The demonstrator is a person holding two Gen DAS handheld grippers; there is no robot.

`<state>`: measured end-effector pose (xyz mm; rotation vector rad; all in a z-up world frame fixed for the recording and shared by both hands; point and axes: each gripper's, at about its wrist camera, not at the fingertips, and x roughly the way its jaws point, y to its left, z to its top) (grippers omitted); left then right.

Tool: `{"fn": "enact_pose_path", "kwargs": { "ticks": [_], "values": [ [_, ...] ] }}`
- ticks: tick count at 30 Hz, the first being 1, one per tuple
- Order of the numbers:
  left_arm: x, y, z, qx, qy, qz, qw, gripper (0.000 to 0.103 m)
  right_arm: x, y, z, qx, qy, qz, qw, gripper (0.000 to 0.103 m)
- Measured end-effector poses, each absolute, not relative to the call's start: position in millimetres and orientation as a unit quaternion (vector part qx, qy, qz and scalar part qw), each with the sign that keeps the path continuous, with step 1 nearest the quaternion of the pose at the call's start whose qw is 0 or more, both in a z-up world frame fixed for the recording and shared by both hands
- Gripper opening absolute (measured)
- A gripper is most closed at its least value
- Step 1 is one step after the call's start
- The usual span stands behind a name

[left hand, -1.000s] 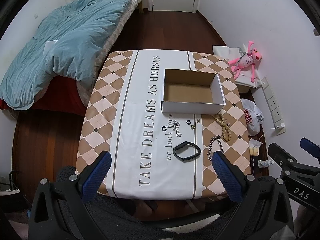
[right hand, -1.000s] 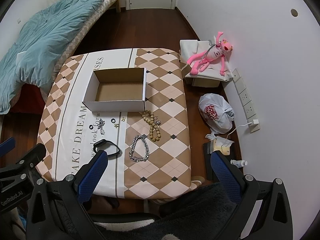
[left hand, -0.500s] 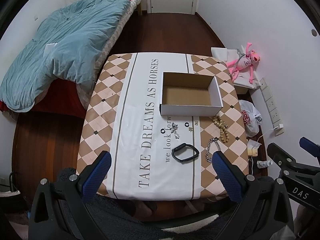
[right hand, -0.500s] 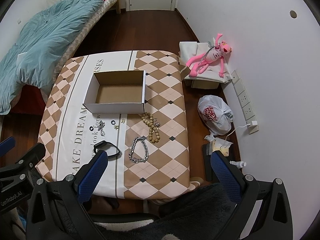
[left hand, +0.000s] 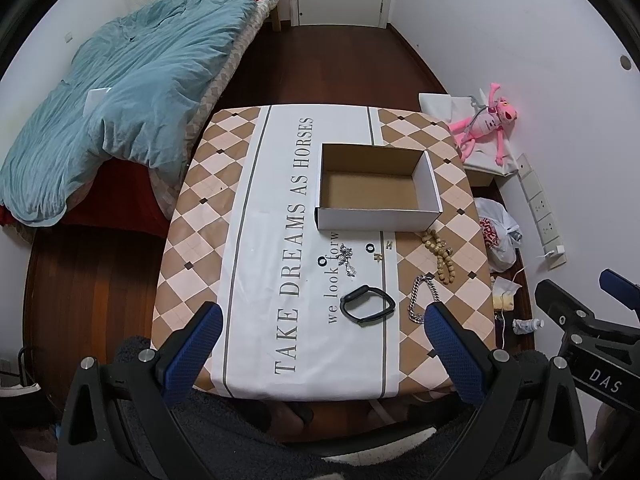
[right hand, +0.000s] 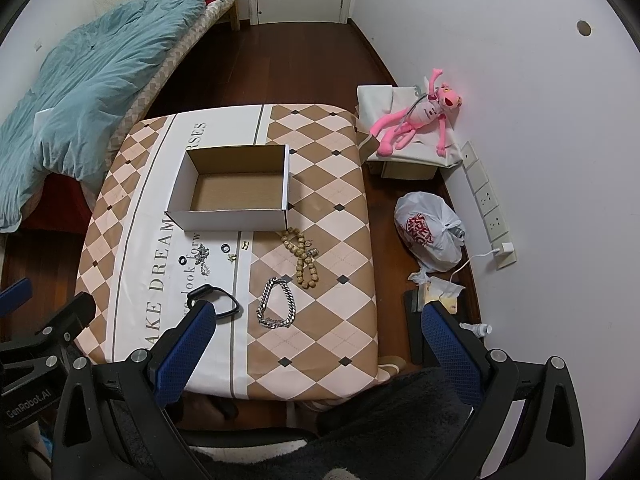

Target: Organize jewelry

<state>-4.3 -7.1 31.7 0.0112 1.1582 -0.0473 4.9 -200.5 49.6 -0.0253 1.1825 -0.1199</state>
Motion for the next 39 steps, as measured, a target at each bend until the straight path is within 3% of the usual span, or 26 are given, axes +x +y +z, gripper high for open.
{"fn": "enact_pose_path", "kwargs": {
  "ticks": [8,18,25,30,32,36,39],
  "values": [
    [22.7,-10.4,-9.6,0.035,0.560,0.004,0.828,0.103,31.5,-213.2,-1.9,-0.010,0.586,-0.088,0.806,0.103],
    [51.1,-17.3,-83.8,0.064,0.612,-0.008,0.788,0.102,43.5,-216.5,-114.3,0.011,0.643,-0.093,0.760,0.103],
    [56.9,-26.0,-131.2,0.049,0.647,-0.038,0.760,0.098,48.9,-214.2,-163.6,0.034,0.669,-0.082,0.738,0.089],
    [62.8,-35.6,-157.2,0.043,0.667,-0.057,0.742,0.098,48.5,-214.6,-183.3,0.048,0.682,-0.073,0.726,0.085],
    [64.9,-38.4,-165.1,0.040,0.671,-0.061,0.738,0.086,47.9,-213.6,-187.6,0.051,0.682,-0.067,0.726,0.082],
    [67.5,-39.4,-176.2,0.036,0.683,-0.064,0.727,0.040,45.3,-212.6,-195.5,0.061,0.683,-0.047,0.726,0.074],
    [66.9,-41.7,-173.2,0.052,0.669,-0.063,0.739,0.020,42.9,-208.1,-198.0,0.054,0.680,-0.043,0.730,0.070]
  ]
}}
